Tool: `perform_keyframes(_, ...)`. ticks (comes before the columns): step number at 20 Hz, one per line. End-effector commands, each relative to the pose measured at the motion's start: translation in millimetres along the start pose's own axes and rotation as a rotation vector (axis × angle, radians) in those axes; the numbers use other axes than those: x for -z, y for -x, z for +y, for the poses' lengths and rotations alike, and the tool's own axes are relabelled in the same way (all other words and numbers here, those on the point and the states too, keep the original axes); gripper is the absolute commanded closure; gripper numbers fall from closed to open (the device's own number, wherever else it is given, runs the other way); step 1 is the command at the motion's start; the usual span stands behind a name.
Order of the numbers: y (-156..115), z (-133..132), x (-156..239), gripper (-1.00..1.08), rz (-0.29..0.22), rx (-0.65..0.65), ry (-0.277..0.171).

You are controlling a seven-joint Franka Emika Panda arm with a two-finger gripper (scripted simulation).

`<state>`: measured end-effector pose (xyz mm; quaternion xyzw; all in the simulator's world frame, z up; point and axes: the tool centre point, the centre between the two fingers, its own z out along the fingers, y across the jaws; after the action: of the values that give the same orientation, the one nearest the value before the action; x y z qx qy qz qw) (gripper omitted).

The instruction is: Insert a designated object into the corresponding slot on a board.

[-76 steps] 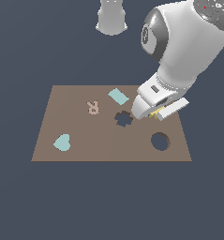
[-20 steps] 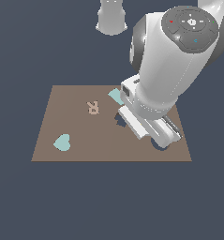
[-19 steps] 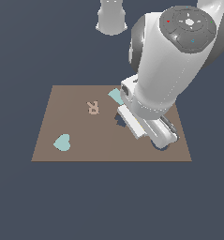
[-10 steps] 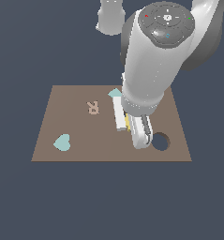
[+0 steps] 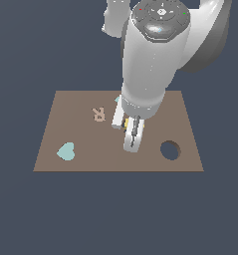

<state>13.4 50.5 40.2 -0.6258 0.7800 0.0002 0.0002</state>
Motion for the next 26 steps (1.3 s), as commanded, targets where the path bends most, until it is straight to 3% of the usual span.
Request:
perform_keyframes(1, -2.9, 2.2, 0.5, 1.08, 0.000, -0.061, 0.000)
perform_keyframes(11, -8.5, 8.0, 0.7, 1.08, 0.000, -0.184, 0.000)
perform_keyframes(26, -8.2, 7.9, -9.4, 1.08, -0.001, -0.180, 0.000)
